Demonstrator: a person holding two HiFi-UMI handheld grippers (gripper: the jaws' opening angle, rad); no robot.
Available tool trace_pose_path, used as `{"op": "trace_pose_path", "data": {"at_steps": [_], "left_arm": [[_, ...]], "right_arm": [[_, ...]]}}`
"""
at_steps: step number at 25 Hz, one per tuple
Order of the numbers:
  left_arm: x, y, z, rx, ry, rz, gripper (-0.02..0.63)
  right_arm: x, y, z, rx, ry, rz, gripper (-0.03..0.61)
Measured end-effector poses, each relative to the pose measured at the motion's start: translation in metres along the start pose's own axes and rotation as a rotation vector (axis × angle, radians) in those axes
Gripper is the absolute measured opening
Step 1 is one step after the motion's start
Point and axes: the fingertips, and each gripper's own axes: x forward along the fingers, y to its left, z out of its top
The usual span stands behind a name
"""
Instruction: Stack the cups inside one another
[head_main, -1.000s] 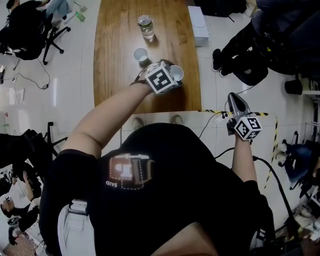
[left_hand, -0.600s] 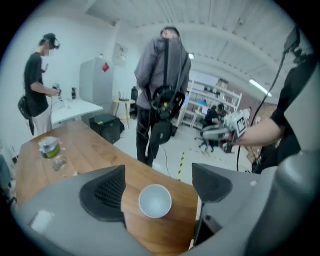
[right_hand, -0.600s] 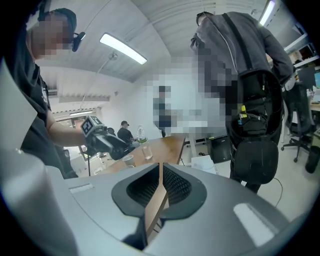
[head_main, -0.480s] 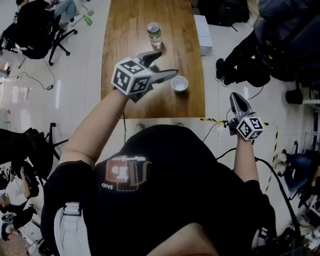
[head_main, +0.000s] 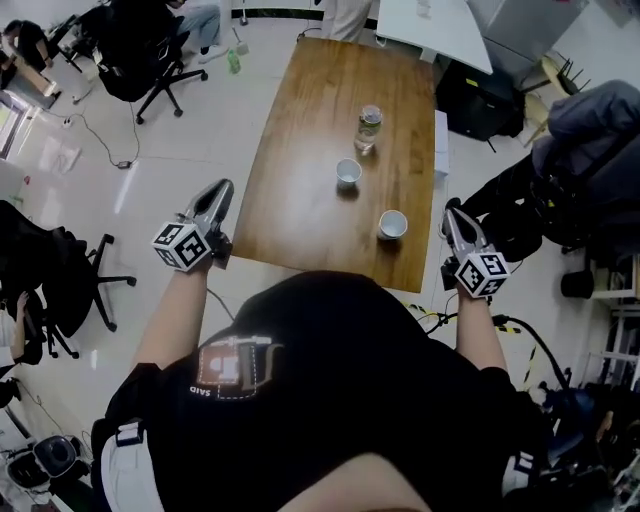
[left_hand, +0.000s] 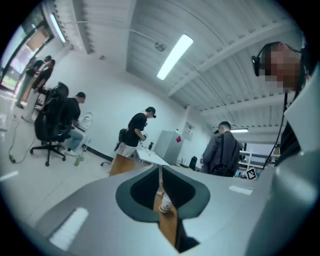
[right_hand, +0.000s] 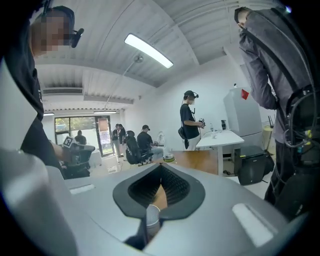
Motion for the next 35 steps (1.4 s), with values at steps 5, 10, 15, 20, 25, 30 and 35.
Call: {"op": "trace_pose_path", "data": {"at_steps": [5, 10, 15, 20, 25, 30, 35], "left_arm": [[-0.031, 0.028, -0.042, -0.032, 0.042, 0.078, 0.002], [-0.027, 0.024, -0.04, 0.006, 0.046, 0.046, 0.002], [-0.011, 0.018, -0.018, 0.018, 0.014, 0.02, 0.002], [0.043, -0.039, 0.013, 0.158, 0.059, -0.148, 0.002], [0.127, -0.148, 0.003, 0.417, 0.231, -0.446, 0.003], [0.178, -0.227, -0.098, 0.624, 0.556, -0.695, 0.126], [0.18, -0.263, -0.215, 0.797, 0.884, -0.879, 0.301]], "right_arm": [[0.026, 0.024, -0.011, 0.047, 0.024, 0.046, 0.014], [0.033, 0.032, -0.01, 0.018, 0.036, 0.063, 0.014], [0.026, 0.024, -0.003, 0.004, 0.022, 0.044, 0.014], [0.002, 0.012, 0.0, -0.006, 0.009, -0.004, 0.014], [-0.027, -0.004, 0.007, -0.009, -0.017, -0.067, 0.014], [-0.059, -0.02, -0.009, 0.03, -0.022, -0.126, 0.014], [-0.094, -0.029, -0.043, 0.084, 0.009, -0.185, 0.014]]}}
